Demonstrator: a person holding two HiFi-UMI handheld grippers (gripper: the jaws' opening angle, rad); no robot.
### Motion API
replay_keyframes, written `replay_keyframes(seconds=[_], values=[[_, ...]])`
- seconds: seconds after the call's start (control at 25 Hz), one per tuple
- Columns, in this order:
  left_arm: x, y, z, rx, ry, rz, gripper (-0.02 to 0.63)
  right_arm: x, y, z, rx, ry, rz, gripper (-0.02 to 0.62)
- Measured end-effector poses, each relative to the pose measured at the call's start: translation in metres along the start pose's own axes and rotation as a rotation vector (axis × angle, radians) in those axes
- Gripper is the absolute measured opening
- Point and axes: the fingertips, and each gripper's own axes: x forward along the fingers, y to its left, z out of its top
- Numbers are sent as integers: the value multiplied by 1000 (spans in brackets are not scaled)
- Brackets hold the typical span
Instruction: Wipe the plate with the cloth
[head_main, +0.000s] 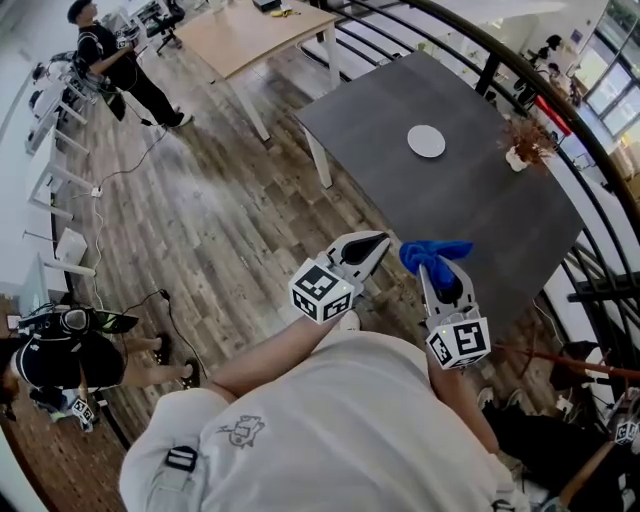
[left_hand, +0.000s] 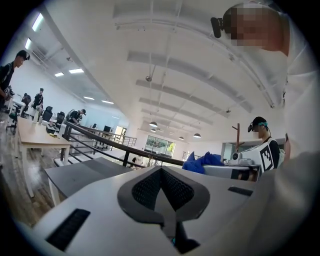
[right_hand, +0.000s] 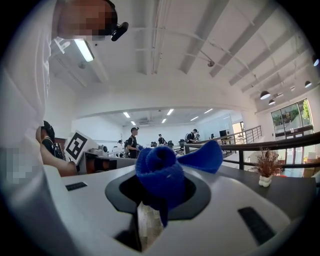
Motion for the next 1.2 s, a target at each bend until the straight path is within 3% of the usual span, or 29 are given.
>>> replay_keyframes(seconds=[0.52,0.8,1.2], values=[[7,52,-9,-27,20,-7,6,52,-10,-16,27,23,-8,89],[38,81,1,-5,18,8,6,83,-46,-8,30,-6,-10,89],[133,129,15,12,76,13,6,134,-134,3,51,-22,-26,89]])
